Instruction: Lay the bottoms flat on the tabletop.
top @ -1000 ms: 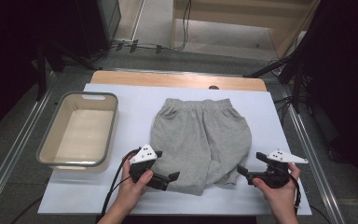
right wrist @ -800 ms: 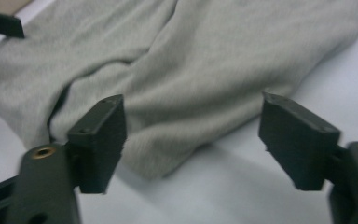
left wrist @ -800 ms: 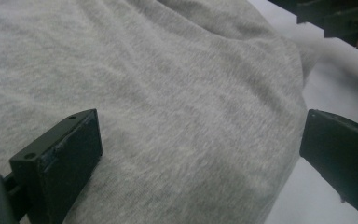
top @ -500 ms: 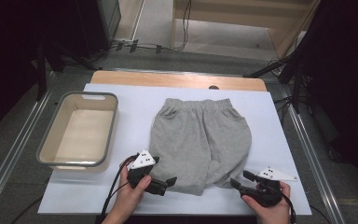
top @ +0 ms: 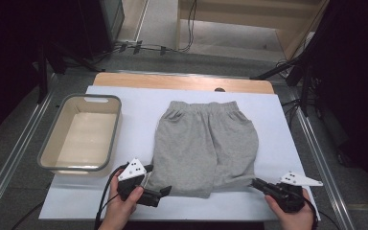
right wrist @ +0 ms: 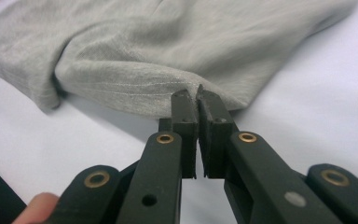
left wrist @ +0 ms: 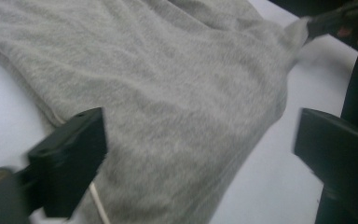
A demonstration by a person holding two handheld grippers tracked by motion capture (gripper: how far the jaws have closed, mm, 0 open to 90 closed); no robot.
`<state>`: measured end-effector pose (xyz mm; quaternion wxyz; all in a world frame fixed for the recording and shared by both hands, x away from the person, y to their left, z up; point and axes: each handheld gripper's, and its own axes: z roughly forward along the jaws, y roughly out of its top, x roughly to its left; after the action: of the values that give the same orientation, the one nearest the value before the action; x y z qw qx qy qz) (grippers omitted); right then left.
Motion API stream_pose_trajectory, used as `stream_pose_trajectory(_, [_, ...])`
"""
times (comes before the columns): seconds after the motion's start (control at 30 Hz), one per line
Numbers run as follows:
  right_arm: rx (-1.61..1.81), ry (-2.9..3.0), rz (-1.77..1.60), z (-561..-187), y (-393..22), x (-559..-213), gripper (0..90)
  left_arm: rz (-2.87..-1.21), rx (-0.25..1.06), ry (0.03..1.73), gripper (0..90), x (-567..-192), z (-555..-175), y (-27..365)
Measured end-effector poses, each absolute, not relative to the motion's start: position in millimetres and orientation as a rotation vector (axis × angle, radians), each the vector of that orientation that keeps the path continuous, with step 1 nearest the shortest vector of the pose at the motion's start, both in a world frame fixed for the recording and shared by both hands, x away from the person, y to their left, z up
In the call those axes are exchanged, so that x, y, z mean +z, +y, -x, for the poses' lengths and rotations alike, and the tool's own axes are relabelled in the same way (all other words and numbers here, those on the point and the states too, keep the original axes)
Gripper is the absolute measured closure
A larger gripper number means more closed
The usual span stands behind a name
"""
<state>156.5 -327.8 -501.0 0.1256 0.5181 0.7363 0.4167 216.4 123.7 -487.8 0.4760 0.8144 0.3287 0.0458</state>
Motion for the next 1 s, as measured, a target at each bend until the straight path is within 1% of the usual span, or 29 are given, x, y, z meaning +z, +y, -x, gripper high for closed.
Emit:
stream_pose_trajectory(0.03, [1.209, 2.131, -1.505, -155.0, -332.2, -498.8, 83.7, -1.99, 0.118, 0.802, 10.5, -487.4, -214.4, 124.6])
stream_pose_trajectory(0.13, [1.221, 2.1, -1.501, -149.6, -344.1, -495.5, 83.7, -2.002, 0.115, 0.82, 14.9, -487.6, -210.7, 128.5])
stream_pose_trajectory(0.2, [1.215, 2.088, -1.51, -145.1, -351.2, -495.1, 83.7, -2.022, 0.139, 0.835, 23.8, -489.4, -207.6, 131.0])
stream_pose_trajectory(0.33, [1.209, 2.074, -1.523, -136.2, -361.7, -496.0, 83.7, -2.056, 0.101, 0.85, 42.4, -496.9, -202.4, 131.7])
stream_pose_trajectory(0.4, [1.197, 2.078, -1.526, -132.6, -365.6, -497.3, 83.7, -2.113, 0.149, 0.862, 47.0, -501.1, -201.4, 127.1])
stream_pose_trajectory(0.53, [1.183, 2.074, -1.536, -130.7, -372.1, -499.9, 83.6, -2.133, 0.183, 0.885, 54.7, -505.6, -202.5, 123.3])
stream_pose_trajectory(0.6, [1.185, 2.068, -1.544, -131.3, -373.5, -500.1, 83.6, -2.148, 0.182, 0.885, 61.6, -508.0, -203.3, 122.4])
stream_pose_trajectory(0.63, [1.179, 2.071, -1.542, -132.1, -373.7, -501.1, 83.6, -2.145, 0.16, 0.877, 68.0, -508.6, -204.0, 122.6])
stream_pose_trajectory(0.67, [1.174, 2.074, -1.542, -132.5, -373.8, -501.8, 83.6, -2.149, 0.128, 0.87, 78.3, -508.9, -205.2, 122.8])
stream_pose_trajectory(0.7, [1.169, 2.076, -1.542, -133.1, -374.2, -502.7, 83.6, -2.154, 0.103, 0.863, 84.7, -508.7, -206.7, 123.1])
stream_pose_trajectory(0.73, [1.167, 2.078, -1.54, -133.7, -374.9, -503.4, 83.6, -2.159, 0.094, 0.863, 88.3, -507.6, -208.0, 124.1])
stream_pose_trajectory(0.83, [1.168, 2.071, -1.549, -134.0, -377.7, -504.4, 83.6, -2.136, 0.065, 0.86, 89.9, -502.1, -209.0, 128.2])
stream_pose_trajectory(1.0, [1.154, 2.05, -1.563, -133.5, -384.4, -504.7, 83.6, -2.079, 0.098, 0.864, 90.0, -486.0, -207.1, 143.2])
